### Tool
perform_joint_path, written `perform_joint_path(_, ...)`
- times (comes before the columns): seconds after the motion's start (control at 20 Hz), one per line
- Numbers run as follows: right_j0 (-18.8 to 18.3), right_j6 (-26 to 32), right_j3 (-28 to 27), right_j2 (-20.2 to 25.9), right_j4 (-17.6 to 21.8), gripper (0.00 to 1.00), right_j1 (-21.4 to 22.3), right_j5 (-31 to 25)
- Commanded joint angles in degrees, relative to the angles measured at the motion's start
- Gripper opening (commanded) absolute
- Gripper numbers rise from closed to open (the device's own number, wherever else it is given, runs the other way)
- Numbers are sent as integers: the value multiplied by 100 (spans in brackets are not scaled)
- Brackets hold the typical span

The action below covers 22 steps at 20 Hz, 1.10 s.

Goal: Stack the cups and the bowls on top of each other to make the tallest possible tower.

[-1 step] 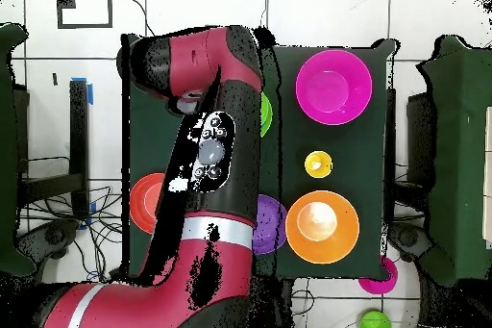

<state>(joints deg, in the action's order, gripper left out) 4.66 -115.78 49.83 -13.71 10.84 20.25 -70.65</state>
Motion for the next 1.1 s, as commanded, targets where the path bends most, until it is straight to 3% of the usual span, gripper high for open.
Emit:
perform_joint_path(0.05,136,433,452,672,96,0,-41,324)
perform_joint_path(1.1,86,601,511,660,187,0,-26,516)
